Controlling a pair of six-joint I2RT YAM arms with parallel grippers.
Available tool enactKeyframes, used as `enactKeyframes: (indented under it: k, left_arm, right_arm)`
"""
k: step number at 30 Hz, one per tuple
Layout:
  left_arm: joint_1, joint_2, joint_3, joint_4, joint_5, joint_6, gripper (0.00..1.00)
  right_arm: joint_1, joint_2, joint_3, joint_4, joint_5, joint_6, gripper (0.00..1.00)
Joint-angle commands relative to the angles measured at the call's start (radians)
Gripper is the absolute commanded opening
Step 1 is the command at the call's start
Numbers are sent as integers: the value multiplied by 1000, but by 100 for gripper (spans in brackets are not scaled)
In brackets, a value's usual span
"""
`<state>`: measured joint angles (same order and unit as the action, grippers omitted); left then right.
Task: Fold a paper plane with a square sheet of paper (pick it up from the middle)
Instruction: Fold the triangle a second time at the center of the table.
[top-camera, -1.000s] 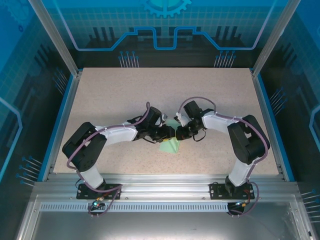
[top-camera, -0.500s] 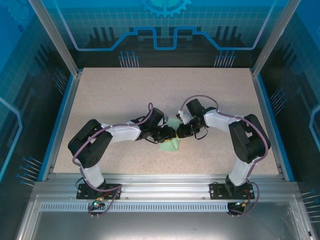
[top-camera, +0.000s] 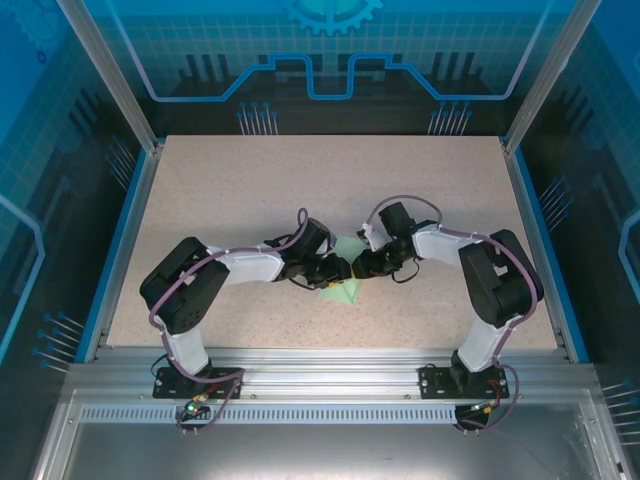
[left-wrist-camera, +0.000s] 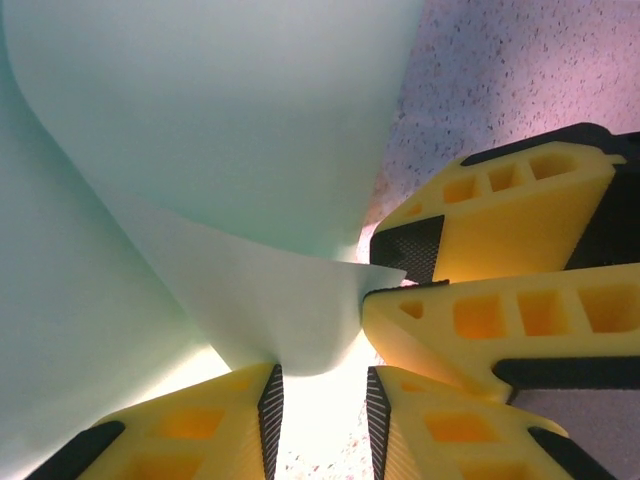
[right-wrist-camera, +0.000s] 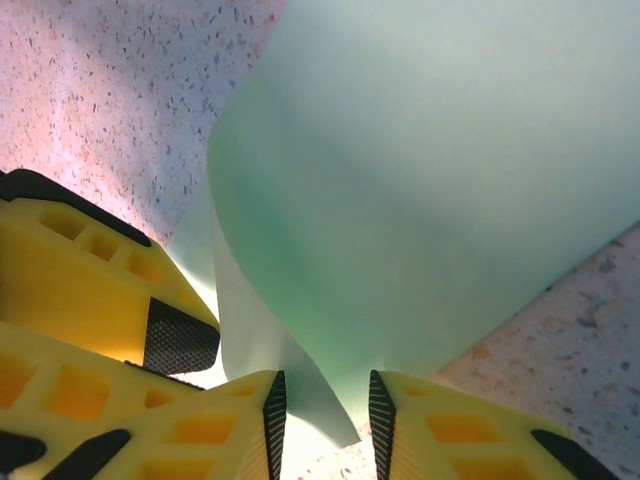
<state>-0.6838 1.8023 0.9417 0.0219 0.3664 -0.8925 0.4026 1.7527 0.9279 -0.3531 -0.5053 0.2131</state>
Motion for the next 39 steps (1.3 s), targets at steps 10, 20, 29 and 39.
enactKeyframes:
  k: [10, 20, 29, 39]
  left_arm:
    - [-2, -6, 27, -18, -42, -14, 32]
    - [-2, -6, 29, -18, -40, -14, 32]
    - [-3, -21, 24, -15, -37, -13, 33]
    - [-2, -111, -31, 23, -64, -3, 42]
  right_arm:
    - [-18, -67, -100, 104, -145, 83, 33]
    - [-31, -85, -139, 155, -131, 112, 19]
    - [-33, -63, -111, 134, -132, 82, 5]
    - [-36, -21, -67, 82, -100, 53, 2]
